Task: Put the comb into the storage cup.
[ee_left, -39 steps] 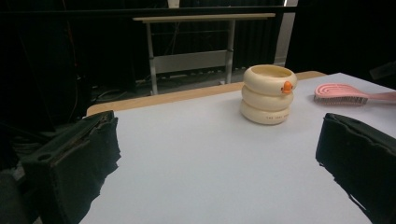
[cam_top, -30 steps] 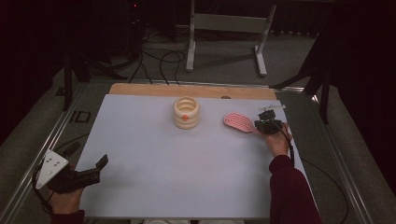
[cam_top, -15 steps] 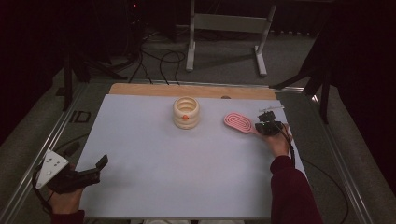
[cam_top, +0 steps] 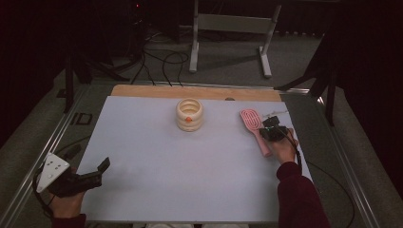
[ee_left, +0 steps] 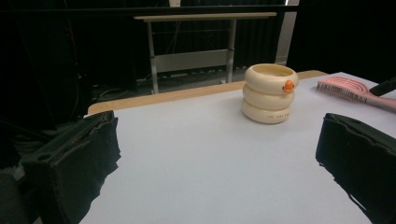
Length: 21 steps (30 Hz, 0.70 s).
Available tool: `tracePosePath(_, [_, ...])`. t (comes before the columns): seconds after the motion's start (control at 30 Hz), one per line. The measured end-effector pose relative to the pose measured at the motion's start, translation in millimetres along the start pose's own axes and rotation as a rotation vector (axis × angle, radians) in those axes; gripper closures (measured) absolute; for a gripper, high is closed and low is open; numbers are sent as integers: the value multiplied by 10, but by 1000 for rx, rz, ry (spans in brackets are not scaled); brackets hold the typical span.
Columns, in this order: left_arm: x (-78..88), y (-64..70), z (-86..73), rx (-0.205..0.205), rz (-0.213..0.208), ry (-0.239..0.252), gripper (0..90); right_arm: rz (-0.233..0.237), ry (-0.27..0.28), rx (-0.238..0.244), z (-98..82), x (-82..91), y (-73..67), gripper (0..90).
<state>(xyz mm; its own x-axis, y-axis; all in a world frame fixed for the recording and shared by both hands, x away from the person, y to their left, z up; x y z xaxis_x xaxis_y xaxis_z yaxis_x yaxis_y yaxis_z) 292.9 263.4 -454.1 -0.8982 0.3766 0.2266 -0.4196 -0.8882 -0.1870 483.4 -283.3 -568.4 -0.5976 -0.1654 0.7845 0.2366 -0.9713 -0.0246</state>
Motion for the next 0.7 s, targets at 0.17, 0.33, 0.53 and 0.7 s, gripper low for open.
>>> tracePosePath(0.17, [3,-4,1,0,1,1,0,2,-2,-8,-13,1,-4,900])
tracePosePath(0.33, [6,-8,-2,0,1,0,0,3,7,-2,-16,16,-6,896])
tracePosePath(0.53, [9,-16,-7,5,5,-2,0,-15,75,-36,27,124,14,785])
tracePosePath(0.7, [4,-14,-19,8,3,-8,0,48,188,-49,86,397,-58,621])
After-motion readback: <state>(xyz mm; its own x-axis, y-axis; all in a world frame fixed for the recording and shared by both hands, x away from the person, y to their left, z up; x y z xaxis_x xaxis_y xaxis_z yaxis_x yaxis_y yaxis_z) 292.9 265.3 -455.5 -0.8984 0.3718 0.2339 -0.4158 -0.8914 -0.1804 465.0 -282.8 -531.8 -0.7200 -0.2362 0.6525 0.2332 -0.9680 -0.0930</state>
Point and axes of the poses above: each handheld gripper's, and its own axes: x roughly backward along the jaws, z roughly out of its top, y roughly to its right, the point moved 9 cm from there along -x, roughly forward along the jaws, and after that the axes turned 11 degrees about -x, right-handed, at the moved point
